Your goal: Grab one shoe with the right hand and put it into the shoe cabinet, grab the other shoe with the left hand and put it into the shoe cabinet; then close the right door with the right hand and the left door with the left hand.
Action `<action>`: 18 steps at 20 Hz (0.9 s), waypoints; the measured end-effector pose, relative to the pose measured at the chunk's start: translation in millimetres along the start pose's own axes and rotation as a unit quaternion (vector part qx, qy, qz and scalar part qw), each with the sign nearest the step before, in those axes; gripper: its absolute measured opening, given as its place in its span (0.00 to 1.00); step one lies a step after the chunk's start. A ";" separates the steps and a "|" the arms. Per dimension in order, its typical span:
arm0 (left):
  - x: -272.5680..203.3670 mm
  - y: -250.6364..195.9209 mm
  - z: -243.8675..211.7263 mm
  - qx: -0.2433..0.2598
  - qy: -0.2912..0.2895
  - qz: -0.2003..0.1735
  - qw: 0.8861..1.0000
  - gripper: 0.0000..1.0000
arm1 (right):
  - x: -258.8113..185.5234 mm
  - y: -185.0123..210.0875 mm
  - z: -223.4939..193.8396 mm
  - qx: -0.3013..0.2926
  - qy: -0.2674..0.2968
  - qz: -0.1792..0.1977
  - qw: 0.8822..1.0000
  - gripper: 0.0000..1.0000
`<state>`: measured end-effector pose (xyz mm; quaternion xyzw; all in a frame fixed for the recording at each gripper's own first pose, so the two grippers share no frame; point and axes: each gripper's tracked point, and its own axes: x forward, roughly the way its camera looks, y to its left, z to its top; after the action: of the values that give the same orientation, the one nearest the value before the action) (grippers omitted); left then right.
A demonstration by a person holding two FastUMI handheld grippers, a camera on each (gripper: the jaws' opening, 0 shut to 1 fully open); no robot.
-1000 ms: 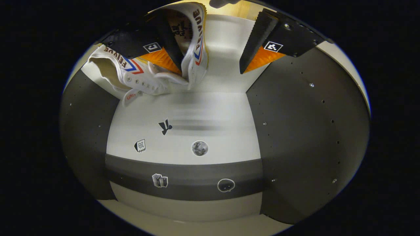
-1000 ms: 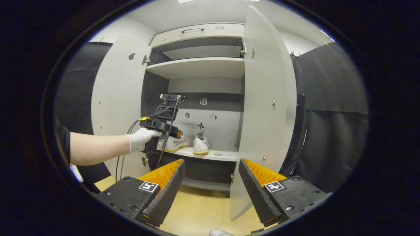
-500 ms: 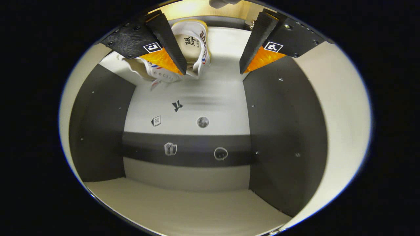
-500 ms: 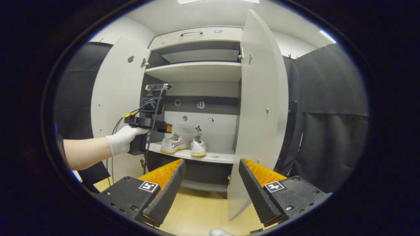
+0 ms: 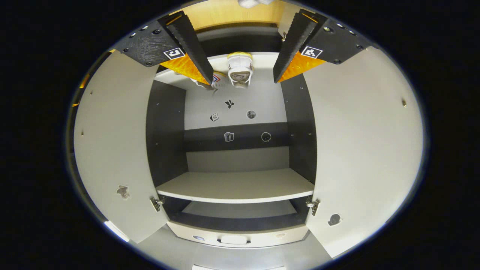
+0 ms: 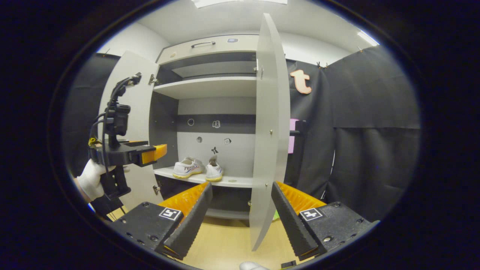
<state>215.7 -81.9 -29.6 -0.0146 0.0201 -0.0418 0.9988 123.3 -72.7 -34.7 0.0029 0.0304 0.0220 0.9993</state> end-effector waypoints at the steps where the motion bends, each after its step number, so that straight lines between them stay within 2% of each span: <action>1: -14.6 1.6 -1.6 0.003 -0.003 0.009 1.000 0.96 | -3.8 -3.0 -1.9 -0.003 0.001 -0.002 1.000 0.99; 8: -103.9 16.0 -21.3 0.018 -0.004 0.040 0.999 0.96 | -14.7 -33.8 -10.1 0.008 0.010 -0.038 0.999 0.99; 9: -113.8 14.4 -24.2 0.014 -0.002 0.037 0.999 1.00 | -13.4 -40.3 -9.2 0.009 0.009 -0.044 0.999 0.99; 10: -120.5 16.5 -26.5 0.013 -0.003 0.040 0.999 0.96 | -12.7 -47.9 -8.6 0.009 0.011 -0.053 0.999 0.99; 15: -144.2 19.7 -29.4 0.010 0.003 0.055 0.998 0.96 | -5.9 -95.0 -5.4 0.014 0.017 -0.094 0.995 0.99; 18: -149.0 12.0 -28.1 0.013 0.000 0.051 0.999 0.96 | -2.6 -124.0 5.4 0.034 0.005 -0.119 0.992 1.00</action>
<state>67.2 -58.2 -52.3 -0.0010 0.0204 0.0088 0.9998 126.4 -196.7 -30.1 0.0329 0.0361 -0.0981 0.9940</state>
